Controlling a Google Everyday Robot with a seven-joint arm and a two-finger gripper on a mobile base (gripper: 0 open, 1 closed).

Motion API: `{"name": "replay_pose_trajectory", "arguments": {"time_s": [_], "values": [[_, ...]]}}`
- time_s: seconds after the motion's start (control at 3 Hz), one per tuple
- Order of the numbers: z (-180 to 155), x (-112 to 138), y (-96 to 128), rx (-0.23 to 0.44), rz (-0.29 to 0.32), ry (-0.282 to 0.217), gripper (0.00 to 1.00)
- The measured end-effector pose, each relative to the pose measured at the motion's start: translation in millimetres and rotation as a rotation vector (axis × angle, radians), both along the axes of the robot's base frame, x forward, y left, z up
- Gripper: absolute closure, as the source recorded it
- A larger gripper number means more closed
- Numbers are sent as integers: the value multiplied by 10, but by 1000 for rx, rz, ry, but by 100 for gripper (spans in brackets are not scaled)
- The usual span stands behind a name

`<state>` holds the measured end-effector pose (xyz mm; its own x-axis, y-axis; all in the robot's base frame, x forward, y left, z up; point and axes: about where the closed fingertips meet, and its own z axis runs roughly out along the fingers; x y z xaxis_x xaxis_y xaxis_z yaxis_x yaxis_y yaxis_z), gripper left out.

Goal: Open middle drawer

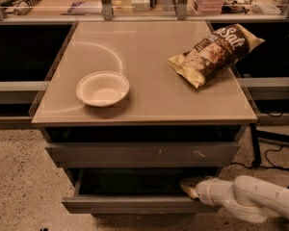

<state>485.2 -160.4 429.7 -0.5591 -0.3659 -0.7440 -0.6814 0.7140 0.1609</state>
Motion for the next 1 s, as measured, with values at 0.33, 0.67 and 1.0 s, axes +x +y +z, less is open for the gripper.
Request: {"name": "replay_pose_trajectory", "arguments": {"time_s": [0.33, 0.67, 1.0], "values": [[0, 0, 0, 0, 0, 0, 100], [-65, -52, 37, -15, 27, 36, 100], [-171, -236, 91, -41, 69, 97, 100]]}}
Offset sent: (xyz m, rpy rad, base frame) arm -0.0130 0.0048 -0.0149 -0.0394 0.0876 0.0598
